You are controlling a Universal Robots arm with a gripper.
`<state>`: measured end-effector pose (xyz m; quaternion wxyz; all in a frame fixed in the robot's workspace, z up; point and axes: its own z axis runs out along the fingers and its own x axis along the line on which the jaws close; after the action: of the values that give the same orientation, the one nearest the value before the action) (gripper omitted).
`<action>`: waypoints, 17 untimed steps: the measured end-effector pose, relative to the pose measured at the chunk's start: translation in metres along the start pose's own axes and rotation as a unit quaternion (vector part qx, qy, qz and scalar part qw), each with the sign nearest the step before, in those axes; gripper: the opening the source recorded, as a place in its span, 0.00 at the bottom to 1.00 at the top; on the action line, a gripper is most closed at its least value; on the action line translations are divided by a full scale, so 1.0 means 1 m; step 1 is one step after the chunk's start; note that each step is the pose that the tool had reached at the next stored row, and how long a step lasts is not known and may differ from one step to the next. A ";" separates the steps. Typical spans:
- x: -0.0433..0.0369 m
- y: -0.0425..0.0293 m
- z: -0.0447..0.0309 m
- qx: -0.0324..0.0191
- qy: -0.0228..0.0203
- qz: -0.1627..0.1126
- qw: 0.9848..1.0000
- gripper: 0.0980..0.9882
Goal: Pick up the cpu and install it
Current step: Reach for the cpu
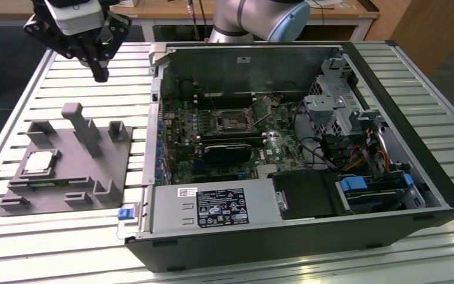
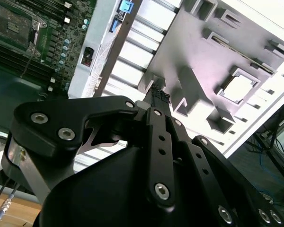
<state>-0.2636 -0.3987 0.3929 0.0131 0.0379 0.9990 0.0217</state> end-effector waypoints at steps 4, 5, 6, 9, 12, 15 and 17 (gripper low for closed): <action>0.0058 -0.0005 0.0000 0.000 0.000 0.000 1.000 0.01; 0.0070 -0.0005 0.0000 0.000 0.000 0.000 1.000 0.01; 0.0081 -0.0006 0.0000 0.000 0.000 0.000 1.000 0.01; 0.0122 -0.0009 0.0000 0.000 0.000 0.000 1.000 0.01; 0.0181 -0.0014 -0.0001 0.000 0.000 0.000 1.000 0.01; 0.0252 -0.0019 0.0000 0.000 0.000 0.000 1.000 0.01; 0.0311 -0.0024 -0.0001 0.000 0.000 0.000 1.000 0.01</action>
<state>-0.2947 -0.3987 0.3921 0.0131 0.0379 0.9990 0.0217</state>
